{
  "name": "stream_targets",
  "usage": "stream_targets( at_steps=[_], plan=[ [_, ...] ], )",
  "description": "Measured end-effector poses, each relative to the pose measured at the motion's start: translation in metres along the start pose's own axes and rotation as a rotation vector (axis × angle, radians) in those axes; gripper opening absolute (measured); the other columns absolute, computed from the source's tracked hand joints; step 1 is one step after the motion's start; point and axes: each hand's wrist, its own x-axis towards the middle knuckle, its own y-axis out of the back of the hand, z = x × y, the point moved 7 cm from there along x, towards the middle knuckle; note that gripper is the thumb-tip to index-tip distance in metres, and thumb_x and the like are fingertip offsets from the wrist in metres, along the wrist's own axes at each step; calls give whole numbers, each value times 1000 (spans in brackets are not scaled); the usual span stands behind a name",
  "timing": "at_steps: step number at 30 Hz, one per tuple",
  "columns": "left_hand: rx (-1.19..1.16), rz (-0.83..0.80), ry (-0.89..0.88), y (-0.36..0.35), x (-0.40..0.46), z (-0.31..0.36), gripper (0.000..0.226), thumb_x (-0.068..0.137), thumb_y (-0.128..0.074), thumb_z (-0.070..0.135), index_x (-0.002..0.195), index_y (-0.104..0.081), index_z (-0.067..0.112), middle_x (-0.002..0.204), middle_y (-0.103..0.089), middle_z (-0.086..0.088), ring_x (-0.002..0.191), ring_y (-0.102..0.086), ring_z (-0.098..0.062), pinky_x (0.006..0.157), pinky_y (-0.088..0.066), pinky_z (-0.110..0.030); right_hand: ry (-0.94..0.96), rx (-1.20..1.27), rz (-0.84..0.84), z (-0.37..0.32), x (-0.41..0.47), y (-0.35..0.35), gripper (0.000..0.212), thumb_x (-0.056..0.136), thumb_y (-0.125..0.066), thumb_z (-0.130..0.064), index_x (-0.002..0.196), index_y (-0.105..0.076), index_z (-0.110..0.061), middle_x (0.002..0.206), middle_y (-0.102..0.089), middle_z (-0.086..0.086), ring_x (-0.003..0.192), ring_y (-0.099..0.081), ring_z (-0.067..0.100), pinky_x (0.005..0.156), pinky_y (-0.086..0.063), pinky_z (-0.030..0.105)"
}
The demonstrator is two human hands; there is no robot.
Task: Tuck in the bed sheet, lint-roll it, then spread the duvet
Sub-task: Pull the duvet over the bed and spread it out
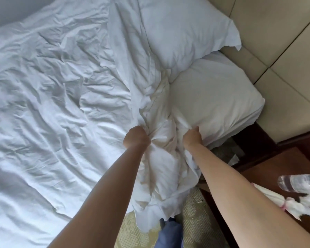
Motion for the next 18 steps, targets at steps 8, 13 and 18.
stream_targets(
  at_steps=[8,13,18],
  plan=[
    [-109,3,-158,81,-106,14,21,81,-54,9,97,-62,-1,98,-67,-16,100,-63,-31,71,-45,-27,229,-169,-276,-31,-111,50,31,95,-55,-24,73,-41,-7,68,-42,4,76,-51,22,57,-38,26],
    [-200,209,-127,149,-183,8,30,80,-56,13,108,-57,3,111,-63,-15,106,-59,-31,77,-42,-29,361,-378,-221,-42,-175,108,30,97,-37,-3,68,-44,-8,74,-45,5,67,-47,18,76,-38,29],
    [-191,282,-106,180,-236,12,42,85,-54,13,126,-48,2,126,-56,-16,119,-52,-32,89,-40,-31,477,-420,-147,-38,-213,142,33,97,-35,2,123,-56,4,125,-57,16,119,-54,30,91,-44,28]
  ],
)
